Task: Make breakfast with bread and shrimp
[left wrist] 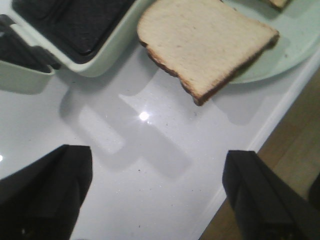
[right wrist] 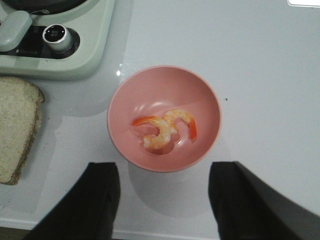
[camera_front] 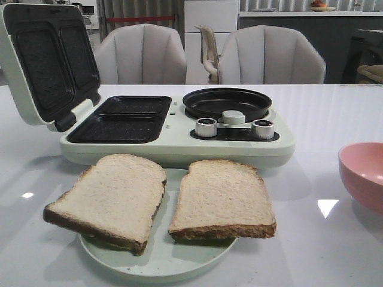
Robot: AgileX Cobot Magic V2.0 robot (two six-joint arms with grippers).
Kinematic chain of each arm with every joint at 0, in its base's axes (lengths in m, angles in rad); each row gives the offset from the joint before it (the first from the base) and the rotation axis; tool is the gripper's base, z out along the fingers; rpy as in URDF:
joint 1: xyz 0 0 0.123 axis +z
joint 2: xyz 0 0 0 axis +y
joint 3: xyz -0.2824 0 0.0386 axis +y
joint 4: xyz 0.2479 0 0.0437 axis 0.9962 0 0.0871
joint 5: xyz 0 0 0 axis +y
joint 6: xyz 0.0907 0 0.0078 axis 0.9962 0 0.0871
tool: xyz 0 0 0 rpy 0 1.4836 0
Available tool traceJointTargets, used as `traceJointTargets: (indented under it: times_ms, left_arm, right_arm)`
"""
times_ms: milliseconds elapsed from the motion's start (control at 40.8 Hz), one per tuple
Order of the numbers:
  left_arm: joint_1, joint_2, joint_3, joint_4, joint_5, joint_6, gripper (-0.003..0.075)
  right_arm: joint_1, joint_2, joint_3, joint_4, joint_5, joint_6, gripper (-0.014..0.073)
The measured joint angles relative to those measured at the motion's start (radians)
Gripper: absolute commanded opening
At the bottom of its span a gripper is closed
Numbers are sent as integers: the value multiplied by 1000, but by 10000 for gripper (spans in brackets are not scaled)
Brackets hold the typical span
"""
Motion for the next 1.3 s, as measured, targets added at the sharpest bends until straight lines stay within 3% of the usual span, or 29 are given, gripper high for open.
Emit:
traceJointTargets:
  times_ms: [270,441,589,809,981,1300]
  left_arm:
    - [-261,257,15,595,8,-444,581]
    - [-299,423,15,864,-6,-561,581]
    - [-299,558,15,982,-10,-602,581]
    - [-299,693,13,1182,35,-821,581]
    - [-299,748,7,1275,60,-878,572]
    - [-299,773,7,1328,65,-934,307]
  right_arm:
    - [0,0,0,0,0,0,505]
    - [0,0,0,0,0,0,505]
    - [0,0,0,0,0,0,505]
    - [0,0,0,0,0,0,505]
    - [0,0,0,0,0,0,505]
    - [0,0,0,0,0,0,505]
